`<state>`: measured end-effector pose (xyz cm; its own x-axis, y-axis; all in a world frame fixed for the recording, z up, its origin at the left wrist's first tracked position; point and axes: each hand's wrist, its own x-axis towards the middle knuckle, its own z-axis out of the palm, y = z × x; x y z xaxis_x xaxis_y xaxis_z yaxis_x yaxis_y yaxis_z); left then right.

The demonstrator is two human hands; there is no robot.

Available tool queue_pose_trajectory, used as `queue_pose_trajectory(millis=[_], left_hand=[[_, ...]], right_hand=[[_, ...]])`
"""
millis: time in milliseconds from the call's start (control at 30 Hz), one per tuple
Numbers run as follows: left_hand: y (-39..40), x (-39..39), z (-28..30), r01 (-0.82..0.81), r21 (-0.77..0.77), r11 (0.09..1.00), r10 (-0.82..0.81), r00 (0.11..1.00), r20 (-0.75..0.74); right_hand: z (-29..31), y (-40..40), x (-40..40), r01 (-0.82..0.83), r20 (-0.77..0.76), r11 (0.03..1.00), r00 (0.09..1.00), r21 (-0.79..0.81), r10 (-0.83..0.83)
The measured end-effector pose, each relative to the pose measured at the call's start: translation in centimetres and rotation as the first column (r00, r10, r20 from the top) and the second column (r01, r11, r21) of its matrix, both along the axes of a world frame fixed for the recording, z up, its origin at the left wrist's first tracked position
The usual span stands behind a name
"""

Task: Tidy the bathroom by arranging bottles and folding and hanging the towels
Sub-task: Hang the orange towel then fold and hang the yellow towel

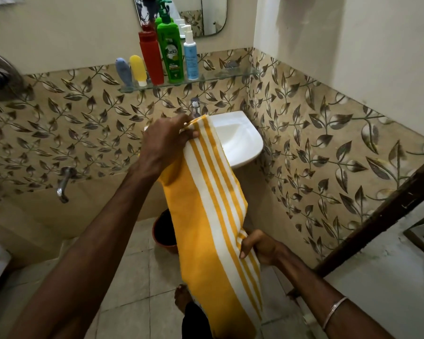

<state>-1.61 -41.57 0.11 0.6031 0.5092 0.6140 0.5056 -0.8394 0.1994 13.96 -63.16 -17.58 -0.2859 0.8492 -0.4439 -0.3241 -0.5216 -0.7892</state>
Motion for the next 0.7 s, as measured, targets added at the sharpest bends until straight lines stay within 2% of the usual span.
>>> queue_pose_trajectory(millis=[100,167,267,367,433,500,567,600,633,700], left_hand=[[0.4,-0.6,-2.4,-0.027,-0.191,0.981,0.02,0.999,-0.041],[0.0,-1.3,-4.0,-0.07,-0.351,0.934,0.049,0.997,-0.067],[-1.0,-2.8,-6.8,-0.158,-0.537,0.828,0.117,0.987,-0.111],[-3.4,-4.3,-9.5,-0.151,-0.796,0.586,0.159,0.985,-0.07],[-5.3,-5.3,-11.0,-0.193,-0.892,0.41,0.211,0.971,-0.113],[-6.8,-6.2,-13.4,-0.188,-0.96,0.208,0.177,0.972,-0.152],[-7.9,-6.9,-15.5,-0.06,-0.997,-0.055,0.185,0.98,-0.069],[-8.2,-7.0,-16.5,0.043,-0.988,-0.151,0.248,0.969,0.004],[-8.5,-7.1,-17.1,0.163,-0.965,-0.207,0.307,0.947,0.095],[-9.3,-7.0,-17.2,0.345,-0.912,-0.223,0.342,0.903,0.258]], right_hand=[[0.4,0.2,-0.2,0.006,-0.166,0.999,0.986,0.033,-0.001],[0.7,0.5,-0.2,0.021,-0.257,0.997,0.966,0.073,-0.002],[1.0,1.1,0.1,0.078,-0.309,0.995,0.95,0.07,-0.053],[1.1,1.3,0.3,0.143,-0.287,0.989,0.949,0.023,-0.13],[1.1,1.4,0.3,0.216,-0.297,0.976,0.934,0.018,-0.201],[1.2,1.4,0.3,0.268,-0.302,0.963,0.921,0.029,-0.248],[1.2,1.5,0.4,0.289,-0.305,0.957,0.914,0.024,-0.269],[1.1,1.5,0.5,0.297,-0.302,0.955,0.912,0.021,-0.277],[1.1,1.6,0.5,0.305,-0.295,0.952,0.911,0.018,-0.286],[1.3,1.7,0.5,0.311,-0.287,0.95,0.911,0.005,-0.297]])
